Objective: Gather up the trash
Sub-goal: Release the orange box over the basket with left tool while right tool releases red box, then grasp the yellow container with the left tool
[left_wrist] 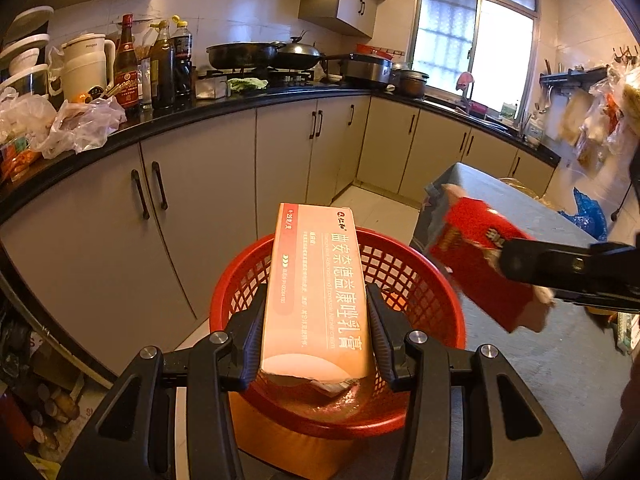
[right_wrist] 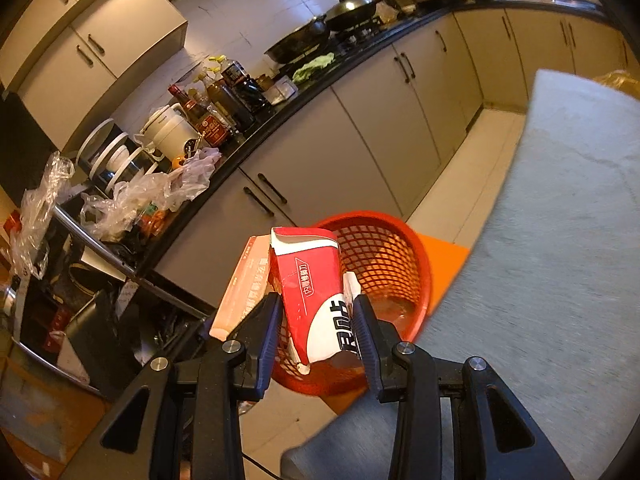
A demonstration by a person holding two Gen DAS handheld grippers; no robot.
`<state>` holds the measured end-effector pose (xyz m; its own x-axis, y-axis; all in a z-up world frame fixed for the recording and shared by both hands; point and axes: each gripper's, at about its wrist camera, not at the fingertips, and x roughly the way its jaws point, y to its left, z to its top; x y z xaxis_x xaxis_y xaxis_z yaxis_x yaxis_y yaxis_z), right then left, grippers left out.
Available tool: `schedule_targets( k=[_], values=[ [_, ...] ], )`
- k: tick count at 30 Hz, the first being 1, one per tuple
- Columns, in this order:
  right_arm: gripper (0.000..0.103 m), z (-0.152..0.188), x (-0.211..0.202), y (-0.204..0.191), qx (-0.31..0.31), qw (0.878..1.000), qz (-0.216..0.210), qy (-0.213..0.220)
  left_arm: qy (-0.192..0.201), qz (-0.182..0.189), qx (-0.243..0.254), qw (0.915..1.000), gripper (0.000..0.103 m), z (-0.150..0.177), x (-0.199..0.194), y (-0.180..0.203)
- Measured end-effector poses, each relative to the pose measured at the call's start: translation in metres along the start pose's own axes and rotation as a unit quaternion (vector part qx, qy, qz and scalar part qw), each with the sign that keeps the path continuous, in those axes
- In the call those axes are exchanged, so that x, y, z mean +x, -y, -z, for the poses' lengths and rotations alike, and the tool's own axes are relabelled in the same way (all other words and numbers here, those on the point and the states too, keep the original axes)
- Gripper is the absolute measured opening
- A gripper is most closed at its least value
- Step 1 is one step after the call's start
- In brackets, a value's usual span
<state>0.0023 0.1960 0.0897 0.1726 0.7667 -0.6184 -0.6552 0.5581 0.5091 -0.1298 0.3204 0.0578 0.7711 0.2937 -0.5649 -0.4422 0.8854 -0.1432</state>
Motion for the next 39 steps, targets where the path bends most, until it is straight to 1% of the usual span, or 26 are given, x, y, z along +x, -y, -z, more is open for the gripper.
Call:
schedule_targets(
  k=[2,5,7,9,12,17,19,21,25,30,34,39],
  values=[
    [0.042,-0.003,0.01,0.002,0.007,1.0,0.001,-0.005,-0.002,-0.002,0.0,1.0,0.045,-0.001,0.004,-0.001],
    [0.048,-0.007,0.022,0.006,0.012,1.0,0.008,-0.011,-0.004,0.0,-0.001,1.0,0.046,-0.002,0.007,-0.002],
    [0.049,-0.009,0.024,0.009,0.014,1.0,0.015,-0.007,-0.005,0.002,0.001,1.0,0.056,-0.002,0.008,-0.001],
    [0.049,-0.01,0.024,0.011,0.014,1.0,0.018,-0.006,-0.001,0.0,0.003,1.0,0.059,-0.002,0.005,0.001],
    [0.049,-0.008,0.016,0.014,0.014,1.0,0.016,-0.002,0.002,0.001,0.002,1.0,0.059,-0.002,0.002,0.0],
    [0.049,0.002,-0.011,0.014,-0.006,0.999,0.033,0.017,0.015,0.012,-0.002,0.9998,0.062,-0.002,-0.014,0.004],
    [0.055,0.007,-0.021,0.015,-0.012,0.999,0.041,0.024,0.02,0.021,0.007,0.9996,0.063,-0.001,-0.02,0.012],
    [0.057,0.012,-0.032,0.017,-0.012,0.998,0.048,0.03,0.023,0.027,0.018,0.9992,0.064,0.0,-0.025,0.022],
    [0.057,0.024,-0.058,0.028,-0.005,0.997,0.055,0.045,0.029,0.04,0.045,0.9977,0.067,0.004,-0.033,0.048],
    [0.057,0.038,-0.089,0.044,0.011,0.996,0.062,0.063,0.025,0.063,0.072,0.9951,0.068,0.01,-0.037,0.078],
    [0.057,0.051,-0.116,0.063,0.03,0.993,0.081,0.078,0.018,0.078,0.094,0.9924,0.068,0.016,-0.038,0.105],
    [0.057,0.066,-0.146,0.091,0.059,0.988,0.107,0.094,0.009,0.103,0.131,0.986,0.068,0.024,-0.04,0.146]
  ],
)
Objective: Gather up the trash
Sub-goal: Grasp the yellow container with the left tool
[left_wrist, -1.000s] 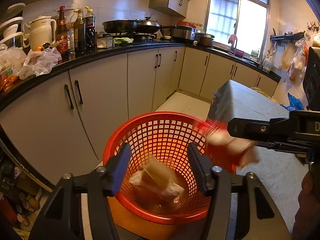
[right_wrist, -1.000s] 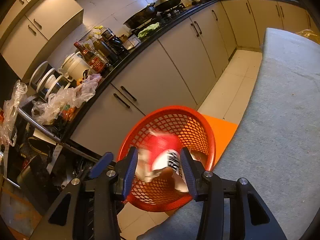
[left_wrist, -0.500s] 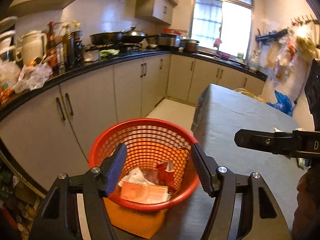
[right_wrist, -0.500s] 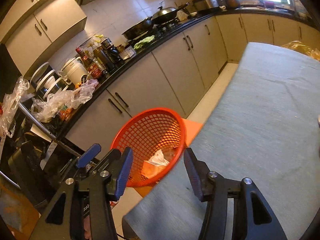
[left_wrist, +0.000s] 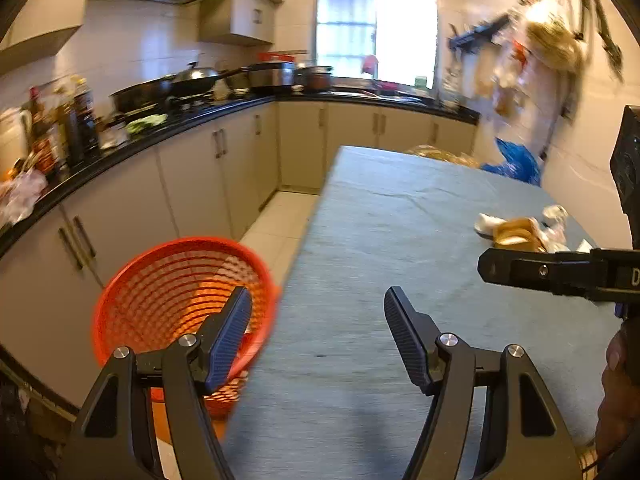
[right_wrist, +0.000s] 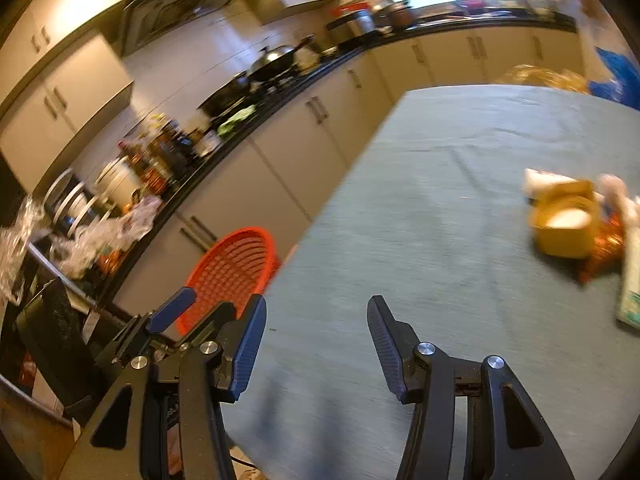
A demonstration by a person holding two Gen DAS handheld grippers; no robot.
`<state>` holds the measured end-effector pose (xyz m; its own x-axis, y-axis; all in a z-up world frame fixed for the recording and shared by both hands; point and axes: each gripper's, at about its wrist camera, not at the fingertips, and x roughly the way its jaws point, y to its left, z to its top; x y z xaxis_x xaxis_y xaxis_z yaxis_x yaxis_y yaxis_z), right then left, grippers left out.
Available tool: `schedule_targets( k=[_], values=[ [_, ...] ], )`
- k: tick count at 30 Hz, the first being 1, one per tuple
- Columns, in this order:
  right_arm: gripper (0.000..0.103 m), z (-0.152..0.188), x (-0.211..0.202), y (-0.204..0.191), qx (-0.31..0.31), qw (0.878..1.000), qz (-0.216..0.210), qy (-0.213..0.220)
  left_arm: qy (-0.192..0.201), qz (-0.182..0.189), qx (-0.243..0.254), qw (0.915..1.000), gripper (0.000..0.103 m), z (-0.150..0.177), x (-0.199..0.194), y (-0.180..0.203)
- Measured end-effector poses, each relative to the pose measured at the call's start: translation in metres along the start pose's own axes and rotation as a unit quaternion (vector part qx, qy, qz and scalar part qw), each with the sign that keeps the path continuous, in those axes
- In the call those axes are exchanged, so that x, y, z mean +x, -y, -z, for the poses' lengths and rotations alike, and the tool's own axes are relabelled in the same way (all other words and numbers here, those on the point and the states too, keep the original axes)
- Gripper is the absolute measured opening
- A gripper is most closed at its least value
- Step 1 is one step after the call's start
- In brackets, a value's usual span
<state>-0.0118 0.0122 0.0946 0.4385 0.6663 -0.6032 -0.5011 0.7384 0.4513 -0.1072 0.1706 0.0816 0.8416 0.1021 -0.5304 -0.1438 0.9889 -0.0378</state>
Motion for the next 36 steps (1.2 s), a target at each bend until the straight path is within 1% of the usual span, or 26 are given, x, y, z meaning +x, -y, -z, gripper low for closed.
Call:
schedule_targets(
  k=[5,7,9,10,13,15,17,19,21,23,24,25,26,27,28,29,30,32,34,35,36],
  values=[
    [0.057,0.006,-0.037,0.052,0.046,0.998,0.042,0.03,-0.008,0.028,0.047,0.9985,0.068,-0.003,0.004,0.044],
    [0.057,0.007,-0.051,0.069,0.061,0.996,0.055,0.042,-0.016,0.045,0.073,0.9962,0.068,-0.005,0.008,0.066],
    [0.057,0.01,-0.072,0.092,0.083,0.992,0.078,0.061,-0.019,0.06,0.103,0.9927,0.068,-0.008,0.012,0.09],
    [0.057,0.011,-0.078,0.098,0.09,0.99,0.084,0.067,-0.02,0.063,0.113,0.9914,0.068,-0.009,0.014,0.099],
    [0.057,0.015,-0.106,0.125,0.121,0.983,0.102,0.094,-0.028,0.094,0.158,0.9826,0.068,-0.016,0.022,0.136],
    [0.057,0.018,-0.12,0.135,0.134,0.979,0.112,0.108,-0.032,0.102,0.177,0.9783,0.068,-0.019,0.026,0.156],
    [0.057,0.021,-0.135,0.147,0.147,0.975,0.118,0.122,-0.035,0.125,0.198,0.9716,0.068,-0.026,0.033,0.179],
    [0.057,0.025,-0.145,0.157,0.158,0.972,0.119,0.129,-0.047,0.141,0.213,0.9657,0.068,-0.035,0.045,0.198],
    [0.057,0.028,-0.154,0.164,0.165,0.97,0.118,0.133,-0.062,0.158,0.214,0.9618,0.068,-0.047,0.06,0.212],
    [0.058,0.032,-0.163,0.173,0.171,0.968,0.12,0.14,-0.077,0.164,0.213,0.96,0.068,-0.058,0.076,0.224],
    [0.058,0.033,-0.168,0.177,0.174,0.967,0.122,0.143,-0.085,0.164,0.213,0.9593,0.065,-0.061,0.083,0.229],
    [0.058,0.035,-0.175,0.182,0.179,0.964,0.126,0.149,-0.092,0.165,0.212,0.9589,0.056,-0.065,0.092,0.234],
    [0.058,0.037,-0.179,0.185,0.182,0.963,0.128,0.153,-0.103,0.166,0.209,0.9583,0.051,-0.069,0.103,0.24],
    [0.058,0.038,-0.184,0.189,0.185,0.961,0.132,0.157,-0.114,0.168,0.207,0.9571,0.043,-0.071,0.111,0.243],
    [0.058,0.04,-0.19,0.194,0.192,0.958,0.139,0.162,-0.132,0.173,0.203,0.9547,0.041,-0.073,0.124,0.248],
    [0.058,0.041,-0.194,0.198,0.196,0.956,0.143,0.165,-0.142,0.175,0.201,0.9534,0.04,-0.073,0.132,0.252],
    [0.059,0.043,-0.198,0.202,0.2,0.954,0.148,0.168,-0.15,0.172,0.2,0.953,0.04,-0.072,0.14,0.256],
    [0.061,0.046,-0.208,0.214,0.213,0.947,0.163,0.175,-0.162,0.163,0.197,0.9529,0.036,-0.069,0.154,0.26],
    [0.061,0.048,-0.214,0.223,0.222,0.942,0.18,0.178,-0.179,0.17,0.187,0.9509,0.016,-0.065,0.166,0.263],
    [0.061,0.049,-0.216,0.229,0.227,0.939,0.188,0.179,-0.177,0.174,0.181,0.9515,0.013,-0.065,0.167,0.263],
    [0.061,0.049,-0.217,0.234,0.231,0.937,0.193,0.178,-0.171,0.172,0.176,0.9541,0.011,-0.064,0.166,0.263]
  ],
)
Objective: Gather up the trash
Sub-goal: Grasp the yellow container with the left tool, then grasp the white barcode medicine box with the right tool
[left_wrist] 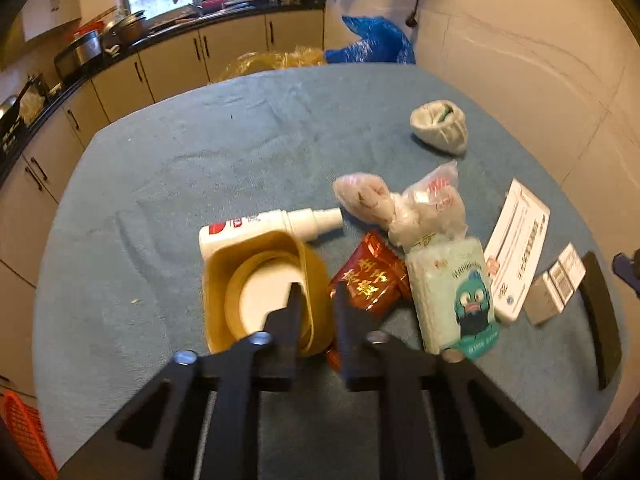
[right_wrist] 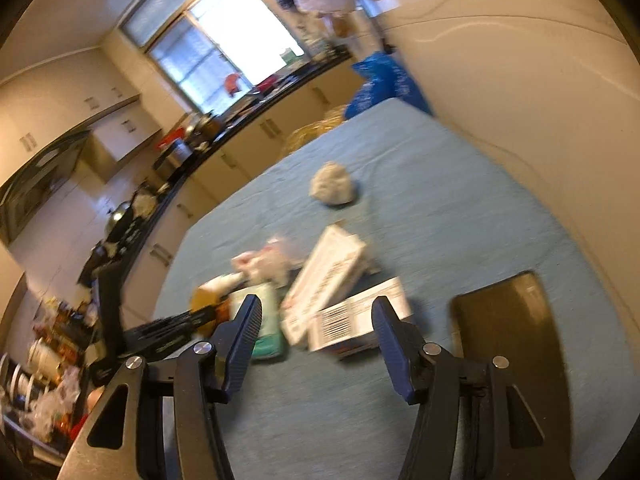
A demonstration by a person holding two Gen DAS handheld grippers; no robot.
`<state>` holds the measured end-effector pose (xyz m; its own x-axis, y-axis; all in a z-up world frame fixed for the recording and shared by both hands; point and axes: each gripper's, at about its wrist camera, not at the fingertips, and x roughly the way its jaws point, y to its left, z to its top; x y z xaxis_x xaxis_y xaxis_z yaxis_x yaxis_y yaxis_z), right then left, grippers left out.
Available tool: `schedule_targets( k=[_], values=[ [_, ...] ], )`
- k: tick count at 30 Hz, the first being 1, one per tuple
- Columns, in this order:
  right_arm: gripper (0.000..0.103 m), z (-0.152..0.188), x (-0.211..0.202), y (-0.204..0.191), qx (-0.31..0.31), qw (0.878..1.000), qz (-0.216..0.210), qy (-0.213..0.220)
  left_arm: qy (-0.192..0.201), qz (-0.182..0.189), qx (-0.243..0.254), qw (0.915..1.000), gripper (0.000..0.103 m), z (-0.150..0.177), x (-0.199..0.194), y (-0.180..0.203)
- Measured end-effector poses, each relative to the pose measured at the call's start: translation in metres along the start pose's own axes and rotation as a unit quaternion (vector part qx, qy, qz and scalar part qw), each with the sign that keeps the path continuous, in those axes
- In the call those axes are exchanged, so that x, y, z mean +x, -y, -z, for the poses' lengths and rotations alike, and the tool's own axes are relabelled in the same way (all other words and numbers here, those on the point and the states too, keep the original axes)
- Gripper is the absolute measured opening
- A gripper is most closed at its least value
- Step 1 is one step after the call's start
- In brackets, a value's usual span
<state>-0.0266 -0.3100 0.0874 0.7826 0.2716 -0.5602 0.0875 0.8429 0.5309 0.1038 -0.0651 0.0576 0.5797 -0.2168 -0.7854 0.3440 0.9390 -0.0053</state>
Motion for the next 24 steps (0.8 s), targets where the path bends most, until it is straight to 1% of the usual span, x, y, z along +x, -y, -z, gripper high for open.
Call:
schedule_targets(
  k=[1,4,5,7,10,13,15,16,17,18,20,21,22,23,24],
  values=[
    [0.062,-0.003,0.004,0.006,0.007,1.0,0.01,-0.003,0.003,-0.002,0.0,1.0,0.01,0.001,0.0,0.001],
    [0.063,-0.006,0.017,0.016,0.022,0.999,0.021,-0.016,0.014,-0.003,-0.003,0.9999,0.01,0.008,-0.006,0.002],
    [0.063,-0.007,0.022,0.017,0.023,0.999,0.021,-0.02,0.016,-0.006,-0.002,0.9998,0.01,0.011,-0.008,0.002],
    [0.063,-0.008,0.033,0.016,0.013,0.999,0.037,-0.029,0.027,-0.011,-0.001,0.9996,0.01,0.019,-0.017,-0.001],
    [0.063,-0.006,0.041,0.018,0.013,0.998,0.045,-0.038,0.039,-0.002,-0.02,0.999,0.01,0.028,-0.032,-0.01],
    [0.063,0.0,0.044,0.016,0.006,0.998,0.039,-0.049,0.059,-0.008,-0.028,0.9978,0.01,0.042,-0.052,-0.019],
    [0.063,0.006,0.046,0.012,0.005,0.998,0.022,-0.064,0.069,-0.015,-0.034,0.9969,0.01,0.053,-0.065,-0.025],
    [0.063,0.011,0.045,0.006,0.005,0.997,0.003,-0.075,0.071,-0.018,-0.037,0.9966,0.01,0.056,-0.068,-0.028],
    [0.063,0.02,0.043,-0.003,-0.003,0.995,-0.027,-0.095,0.074,-0.021,-0.04,0.9962,0.01,0.061,-0.073,-0.031],
    [0.063,0.028,0.043,-0.012,-0.015,0.992,-0.045,-0.113,0.078,-0.023,-0.042,0.9958,0.009,0.065,-0.076,-0.034],
    [0.063,0.045,0.043,-0.027,-0.038,0.984,-0.082,-0.152,0.082,-0.031,-0.047,0.9951,0.009,0.075,-0.084,-0.039],
    [0.063,0.056,0.043,-0.035,-0.05,0.977,-0.111,-0.177,0.084,-0.031,-0.051,0.9947,0.01,0.079,-0.088,-0.042],
    [0.063,0.063,0.043,-0.04,-0.058,0.97,-0.134,-0.193,0.085,-0.03,-0.056,0.9943,0.01,0.085,-0.092,-0.046],
    [0.063,0.068,0.039,-0.045,-0.072,0.967,-0.144,-0.199,0.086,-0.03,-0.059,0.9941,0.01,0.089,-0.095,-0.048],
    [0.063,0.067,0.036,-0.047,-0.084,0.97,-0.132,-0.188,0.087,-0.031,-0.061,0.9938,0.01,0.093,-0.097,-0.05]
  ],
)
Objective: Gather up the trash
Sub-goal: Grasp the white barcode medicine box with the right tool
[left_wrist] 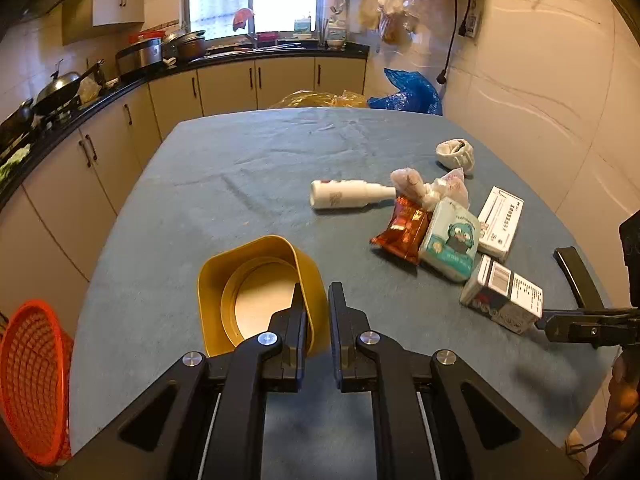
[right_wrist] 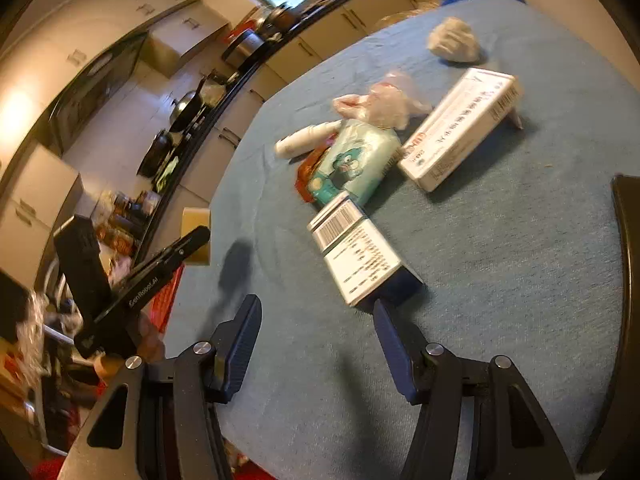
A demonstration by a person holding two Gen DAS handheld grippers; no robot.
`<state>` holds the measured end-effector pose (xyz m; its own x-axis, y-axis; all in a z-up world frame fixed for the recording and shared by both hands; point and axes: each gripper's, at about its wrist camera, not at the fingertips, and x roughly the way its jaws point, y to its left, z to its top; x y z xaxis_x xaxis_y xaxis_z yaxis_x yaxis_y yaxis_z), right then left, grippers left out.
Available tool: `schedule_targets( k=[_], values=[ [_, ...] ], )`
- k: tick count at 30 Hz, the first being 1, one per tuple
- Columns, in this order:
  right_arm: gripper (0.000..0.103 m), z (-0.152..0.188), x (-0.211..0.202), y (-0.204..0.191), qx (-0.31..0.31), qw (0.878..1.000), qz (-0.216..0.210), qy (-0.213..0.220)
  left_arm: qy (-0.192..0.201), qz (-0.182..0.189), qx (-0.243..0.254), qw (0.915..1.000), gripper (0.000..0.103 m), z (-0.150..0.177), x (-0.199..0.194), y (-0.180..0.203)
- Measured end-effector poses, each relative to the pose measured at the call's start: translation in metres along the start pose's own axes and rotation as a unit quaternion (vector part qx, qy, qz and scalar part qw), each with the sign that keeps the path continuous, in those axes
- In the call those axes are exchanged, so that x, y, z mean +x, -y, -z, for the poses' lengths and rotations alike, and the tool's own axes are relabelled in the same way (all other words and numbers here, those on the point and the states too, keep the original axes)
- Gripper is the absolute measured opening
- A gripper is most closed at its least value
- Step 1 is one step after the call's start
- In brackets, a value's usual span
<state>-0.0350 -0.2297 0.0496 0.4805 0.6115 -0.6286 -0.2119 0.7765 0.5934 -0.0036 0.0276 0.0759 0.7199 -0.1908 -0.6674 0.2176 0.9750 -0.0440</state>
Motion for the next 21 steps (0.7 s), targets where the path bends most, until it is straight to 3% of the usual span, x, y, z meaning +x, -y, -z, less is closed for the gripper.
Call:
schedule_targets(
  k=[4,9,11,15,21],
  values=[
    [0.064,-0.012,-0.009,0.002,-0.026,0.996,0.077,0.041,0.005,-0.004,-0.012,0.9999,0.01,0.011,-0.01,-0.007],
    [0.064,-0.016,0.009,-0.013,-0.079,0.991,0.102,0.036,0.012,-0.012,-0.014,0.9998,0.01,0.02,-0.015,-0.007],
    [0.064,-0.014,0.021,-0.019,-0.107,0.984,0.139,0.035,0.013,-0.016,-0.011,0.9997,0.01,0.023,-0.015,-0.005],
    [0.044,-0.009,0.034,-0.023,-0.132,0.978,0.159,0.022,0.019,-0.018,-0.009,0.9996,0.01,0.027,-0.018,-0.001],
    [0.037,0.003,0.028,-0.04,-0.155,0.971,0.177,0.049,0.039,-0.026,-0.009,0.9988,0.01,0.036,-0.027,0.004]
  ],
)
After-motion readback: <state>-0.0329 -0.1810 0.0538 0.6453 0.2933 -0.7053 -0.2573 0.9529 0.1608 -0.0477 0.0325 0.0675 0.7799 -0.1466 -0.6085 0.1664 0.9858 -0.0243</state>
